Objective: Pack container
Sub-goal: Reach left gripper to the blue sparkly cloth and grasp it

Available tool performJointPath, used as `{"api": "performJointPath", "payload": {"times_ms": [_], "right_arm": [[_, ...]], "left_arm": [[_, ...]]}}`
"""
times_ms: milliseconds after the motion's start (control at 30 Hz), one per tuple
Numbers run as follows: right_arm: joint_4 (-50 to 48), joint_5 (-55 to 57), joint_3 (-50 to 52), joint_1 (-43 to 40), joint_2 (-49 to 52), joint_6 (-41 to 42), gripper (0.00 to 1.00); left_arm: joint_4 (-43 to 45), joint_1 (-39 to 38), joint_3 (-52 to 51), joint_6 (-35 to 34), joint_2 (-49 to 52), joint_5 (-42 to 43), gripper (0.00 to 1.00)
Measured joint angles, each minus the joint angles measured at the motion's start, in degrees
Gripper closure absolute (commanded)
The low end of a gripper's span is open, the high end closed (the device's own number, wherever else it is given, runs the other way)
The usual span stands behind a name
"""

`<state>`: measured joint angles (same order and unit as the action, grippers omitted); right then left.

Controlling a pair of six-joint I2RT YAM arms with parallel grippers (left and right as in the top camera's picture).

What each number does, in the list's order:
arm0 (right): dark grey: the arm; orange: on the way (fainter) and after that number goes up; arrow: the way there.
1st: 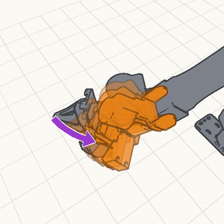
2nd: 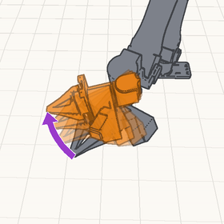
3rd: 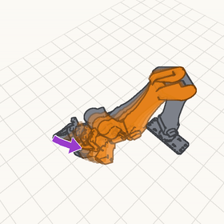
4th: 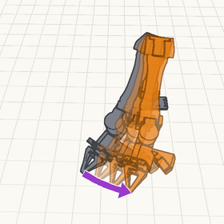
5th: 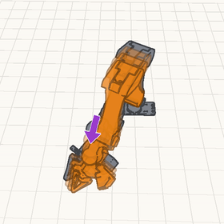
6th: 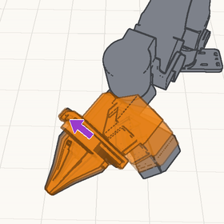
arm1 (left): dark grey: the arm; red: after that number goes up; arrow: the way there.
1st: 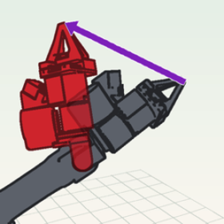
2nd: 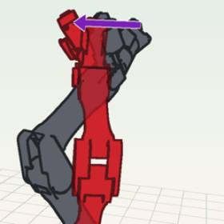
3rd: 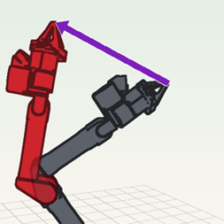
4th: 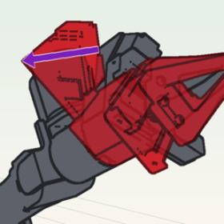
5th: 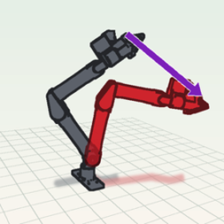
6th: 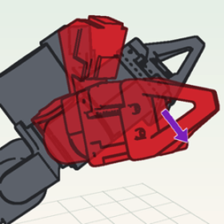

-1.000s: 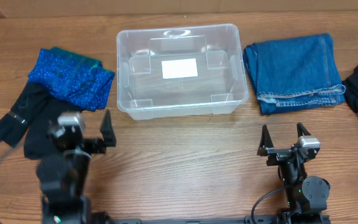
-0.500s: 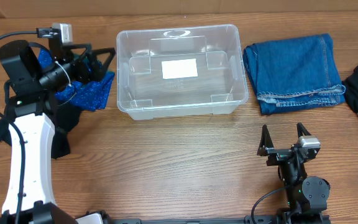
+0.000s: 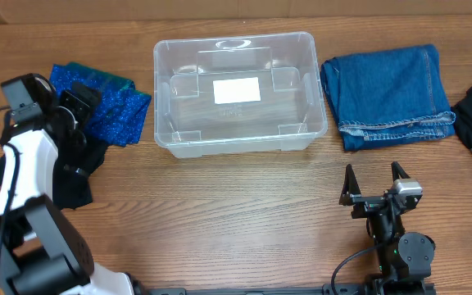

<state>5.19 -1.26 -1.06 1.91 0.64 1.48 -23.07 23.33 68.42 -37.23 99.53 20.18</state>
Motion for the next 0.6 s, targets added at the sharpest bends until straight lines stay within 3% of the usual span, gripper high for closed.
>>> {"api": "performJointPath", "payload": {"times_ms": [400, 500, 567, 600], "right_arm": [[0.0, 0.0, 0.0, 0.0, 0.0, 0.0, 0.00], [0.0, 0.0, 0.0, 0.0, 0.0, 0.0, 0.00], [0.0, 0.0, 0.0, 0.0, 0.0, 0.0, 0.00], [0.0, 0.0, 0.0, 0.0, 0.0, 0.0, 0.00]], "left_arm": [[6.6, -2.6, 0.0, -1.9, 11.8, -9.4, 0.09], [10.7, -3.6, 0.2, -2.0, 13.9, -11.2, 0.19], [12.9, -3.9, 0.6, -2.2, 15.0, -11.7, 0.37], [13.5, -3.9, 0.7, -2.3, 15.5, -12.0, 0.53]]}}
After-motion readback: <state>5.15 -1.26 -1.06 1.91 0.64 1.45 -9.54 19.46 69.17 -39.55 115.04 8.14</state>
